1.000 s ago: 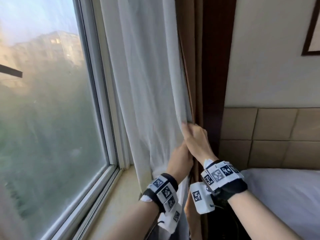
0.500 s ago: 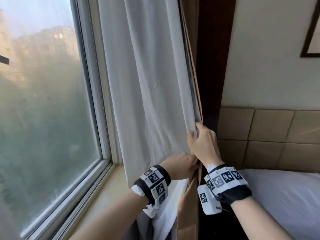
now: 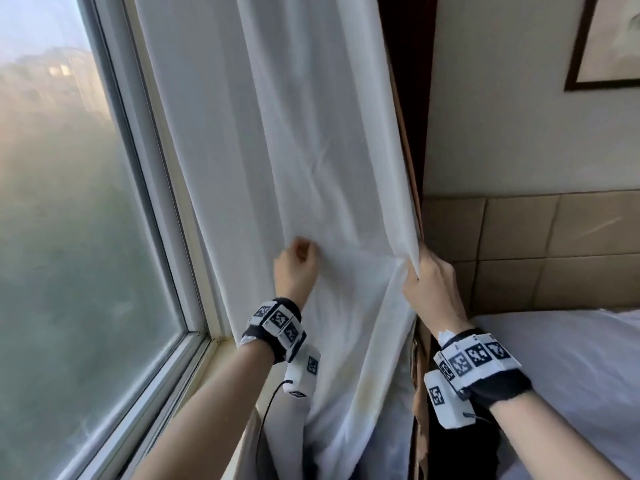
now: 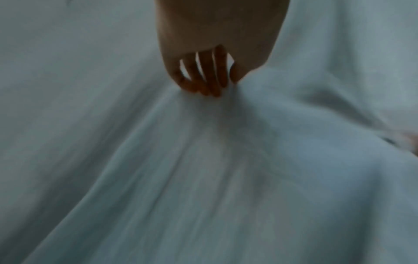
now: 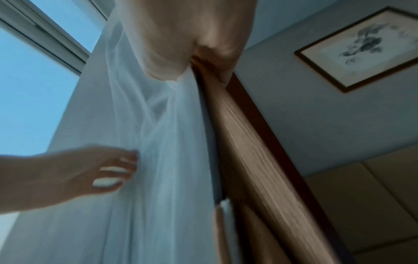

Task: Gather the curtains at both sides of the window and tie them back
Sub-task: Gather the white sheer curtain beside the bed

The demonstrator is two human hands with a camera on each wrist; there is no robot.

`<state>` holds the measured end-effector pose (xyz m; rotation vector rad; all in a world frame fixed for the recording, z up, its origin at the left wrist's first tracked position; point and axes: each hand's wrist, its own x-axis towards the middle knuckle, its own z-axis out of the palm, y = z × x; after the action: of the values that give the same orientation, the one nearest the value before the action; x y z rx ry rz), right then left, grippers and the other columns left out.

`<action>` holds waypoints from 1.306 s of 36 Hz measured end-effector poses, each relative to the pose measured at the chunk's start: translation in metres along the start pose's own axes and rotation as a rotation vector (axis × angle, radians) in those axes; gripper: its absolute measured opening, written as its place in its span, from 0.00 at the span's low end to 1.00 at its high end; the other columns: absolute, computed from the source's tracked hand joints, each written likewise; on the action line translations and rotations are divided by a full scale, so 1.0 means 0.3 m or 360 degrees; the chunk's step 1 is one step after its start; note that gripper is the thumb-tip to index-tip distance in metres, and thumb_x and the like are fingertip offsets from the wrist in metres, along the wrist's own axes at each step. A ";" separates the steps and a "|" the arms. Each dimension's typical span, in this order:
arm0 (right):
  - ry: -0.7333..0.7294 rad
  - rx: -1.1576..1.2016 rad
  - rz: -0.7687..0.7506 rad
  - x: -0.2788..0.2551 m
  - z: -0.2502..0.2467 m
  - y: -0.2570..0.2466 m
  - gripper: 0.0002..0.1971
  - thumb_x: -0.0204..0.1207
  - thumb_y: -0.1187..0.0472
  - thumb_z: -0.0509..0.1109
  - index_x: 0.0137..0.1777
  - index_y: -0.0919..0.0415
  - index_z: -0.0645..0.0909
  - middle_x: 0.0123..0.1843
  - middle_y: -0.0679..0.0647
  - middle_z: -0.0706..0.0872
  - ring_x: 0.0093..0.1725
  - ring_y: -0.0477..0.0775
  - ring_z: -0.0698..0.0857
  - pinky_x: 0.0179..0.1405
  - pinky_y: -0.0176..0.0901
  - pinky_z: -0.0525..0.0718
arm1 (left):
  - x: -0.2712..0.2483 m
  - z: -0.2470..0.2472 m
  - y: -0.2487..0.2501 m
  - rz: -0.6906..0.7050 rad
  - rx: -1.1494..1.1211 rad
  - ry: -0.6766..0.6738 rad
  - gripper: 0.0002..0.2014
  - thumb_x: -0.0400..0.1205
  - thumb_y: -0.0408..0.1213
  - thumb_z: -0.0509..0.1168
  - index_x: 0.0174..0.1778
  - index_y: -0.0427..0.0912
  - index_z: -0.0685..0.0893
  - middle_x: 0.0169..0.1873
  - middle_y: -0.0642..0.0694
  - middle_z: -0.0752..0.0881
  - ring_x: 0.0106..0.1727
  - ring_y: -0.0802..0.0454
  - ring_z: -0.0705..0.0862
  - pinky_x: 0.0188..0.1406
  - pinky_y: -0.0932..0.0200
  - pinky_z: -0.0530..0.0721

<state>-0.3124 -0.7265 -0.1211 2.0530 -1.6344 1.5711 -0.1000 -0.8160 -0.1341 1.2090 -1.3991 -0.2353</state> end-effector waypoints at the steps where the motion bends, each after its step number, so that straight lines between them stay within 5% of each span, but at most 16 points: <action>1: 0.0035 0.0021 0.0005 -0.002 -0.002 0.005 0.16 0.78 0.70 0.63 0.66 0.67 0.78 0.54 0.67 0.86 0.53 0.69 0.85 0.50 0.48 0.83 | 0.020 -0.004 -0.024 -0.0082 -0.0032 -0.0002 0.10 0.79 0.47 0.68 0.51 0.47 0.84 0.42 0.48 0.87 0.45 0.48 0.86 0.50 0.49 0.85; 5: 0.0136 0.0044 0.0009 -0.002 -0.002 0.016 0.09 0.79 0.69 0.66 0.57 0.70 0.82 0.44 0.67 0.87 0.45 0.69 0.87 0.41 0.34 0.73 | 0.084 -0.003 -0.074 -0.0280 -0.0069 -0.0324 0.39 0.70 0.57 0.74 0.76 0.56 0.65 0.67 0.45 0.71 0.70 0.44 0.75 0.73 0.48 0.74; 8: 0.0153 0.0032 -0.0027 -0.009 -0.002 0.024 0.09 0.80 0.68 0.67 0.57 0.70 0.83 0.43 0.66 0.88 0.43 0.67 0.88 0.42 0.31 0.74 | 0.128 0.018 -0.074 -0.0441 -0.0135 -0.0262 0.53 0.66 0.63 0.75 0.82 0.58 0.51 0.78 0.44 0.57 0.80 0.42 0.61 0.80 0.44 0.63; 10: 0.0192 0.0013 -0.0070 -0.010 -0.008 0.026 0.08 0.79 0.70 0.68 0.56 0.71 0.83 0.41 0.66 0.89 0.41 0.67 0.88 0.41 0.25 0.71 | 0.157 0.038 -0.067 -0.0533 -0.0181 -0.0243 0.57 0.65 0.64 0.75 0.84 0.52 0.50 0.80 0.42 0.57 0.81 0.42 0.60 0.80 0.45 0.62; 14: 0.0297 -0.0040 -0.0122 -0.005 -0.021 0.051 0.11 0.77 0.66 0.65 0.54 0.72 0.84 0.40 0.65 0.89 0.39 0.63 0.87 0.39 0.20 0.68 | 0.177 0.085 -0.048 -0.0450 -0.0332 -0.0340 0.35 0.72 0.55 0.75 0.71 0.43 0.72 0.65 0.46 0.78 0.66 0.47 0.79 0.68 0.50 0.78; 18: 0.0343 -0.0100 -0.0102 -0.005 -0.035 0.068 0.07 0.78 0.69 0.67 0.51 0.73 0.83 0.37 0.67 0.88 0.35 0.68 0.88 0.36 0.24 0.66 | 0.159 0.110 -0.012 -0.0266 -0.0341 -0.0236 0.09 0.79 0.40 0.69 0.48 0.39 0.82 0.38 0.46 0.84 0.40 0.47 0.82 0.40 0.54 0.81; 23: 0.0310 -0.0129 -0.0005 0.005 -0.043 0.080 0.08 0.79 0.71 0.67 0.55 0.72 0.82 0.42 0.70 0.88 0.42 0.70 0.87 0.41 0.27 0.68 | 0.131 0.121 -0.001 -0.0128 -0.0226 -0.0138 0.08 0.82 0.34 0.61 0.39 0.34 0.79 0.31 0.43 0.82 0.38 0.38 0.81 0.36 0.51 0.76; 26: 0.0182 -0.0176 0.0095 0.014 -0.043 0.070 0.13 0.82 0.67 0.63 0.64 0.67 0.79 0.51 0.69 0.87 0.50 0.71 0.85 0.44 0.41 0.78 | 0.105 0.115 -0.025 -0.0145 -0.0239 -0.0012 0.09 0.86 0.32 0.57 0.46 0.30 0.76 0.40 0.34 0.84 0.43 0.36 0.82 0.43 0.49 0.78; 29: 0.0086 -0.0353 0.0046 0.033 -0.021 0.040 0.21 0.79 0.68 0.62 0.73 0.64 0.71 0.53 0.72 0.85 0.47 0.76 0.85 0.39 0.57 0.84 | 0.066 0.098 -0.034 -0.0206 -0.0265 0.0098 0.09 0.88 0.32 0.51 0.54 0.29 0.72 0.43 0.28 0.83 0.45 0.31 0.82 0.45 0.42 0.79; 34: -0.0070 -0.0425 0.0039 0.025 0.024 -0.022 0.46 0.76 0.74 0.54 0.79 0.31 0.36 0.55 0.70 0.81 0.43 0.74 0.83 0.41 0.60 0.83 | 0.002 0.041 -0.031 -0.0236 -0.0310 0.0297 0.10 0.89 0.36 0.52 0.56 0.31 0.70 0.38 0.29 0.82 0.42 0.28 0.81 0.37 0.45 0.74; 37: -0.0110 -0.0484 -0.0033 0.015 0.043 -0.057 0.53 0.74 0.77 0.52 0.72 0.18 0.29 0.44 0.65 0.76 0.36 0.71 0.81 0.39 0.59 0.82 | -0.039 -0.032 -0.012 -0.0214 -0.0354 0.0231 0.14 0.85 0.45 0.62 0.54 0.38 0.70 0.35 0.48 0.79 0.41 0.39 0.80 0.38 0.51 0.73; 40: -0.0153 -0.0608 -0.0053 0.009 0.072 -0.069 0.54 0.72 0.78 0.52 0.73 0.16 0.34 0.40 0.61 0.70 0.33 0.70 0.79 0.37 0.58 0.82 | -0.082 -0.083 0.008 -0.0204 -0.0328 0.0095 0.20 0.78 0.48 0.71 0.58 0.51 0.68 0.46 0.55 0.79 0.50 0.49 0.80 0.49 0.59 0.74; 43: -0.0240 -0.0649 -0.0034 -0.007 0.115 -0.119 0.44 0.73 0.78 0.53 0.80 0.32 0.57 0.48 0.63 0.76 0.35 0.70 0.81 0.37 0.54 0.81 | -0.139 -0.122 0.025 -0.0146 -0.0192 0.0037 0.18 0.83 0.37 0.65 0.67 0.44 0.69 0.52 0.39 0.83 0.53 0.37 0.82 0.47 0.54 0.77; 45: -0.0262 -0.0662 -0.0006 -0.014 0.143 -0.151 0.31 0.74 0.76 0.56 0.73 0.49 0.74 0.56 0.65 0.78 0.39 0.71 0.84 0.38 0.54 0.82 | -0.172 -0.124 0.032 -0.0025 -0.0031 0.0015 0.23 0.81 0.28 0.61 0.73 0.39 0.68 0.45 0.35 0.85 0.45 0.32 0.83 0.37 0.50 0.78; 47: -0.0236 -0.0651 0.0040 -0.032 0.166 -0.183 0.22 0.74 0.73 0.61 0.65 0.54 0.81 0.58 0.64 0.78 0.40 0.71 0.85 0.37 0.53 0.82 | -0.199 -0.120 0.039 0.0142 0.0155 -0.0043 0.28 0.74 0.23 0.58 0.72 0.39 0.69 0.31 0.42 0.80 0.34 0.34 0.82 0.29 0.49 0.78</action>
<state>-0.2376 -0.7268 -0.1245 1.9670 -1.8493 0.9989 -0.0914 -0.7483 -0.1524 1.2235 -1.4988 -0.1229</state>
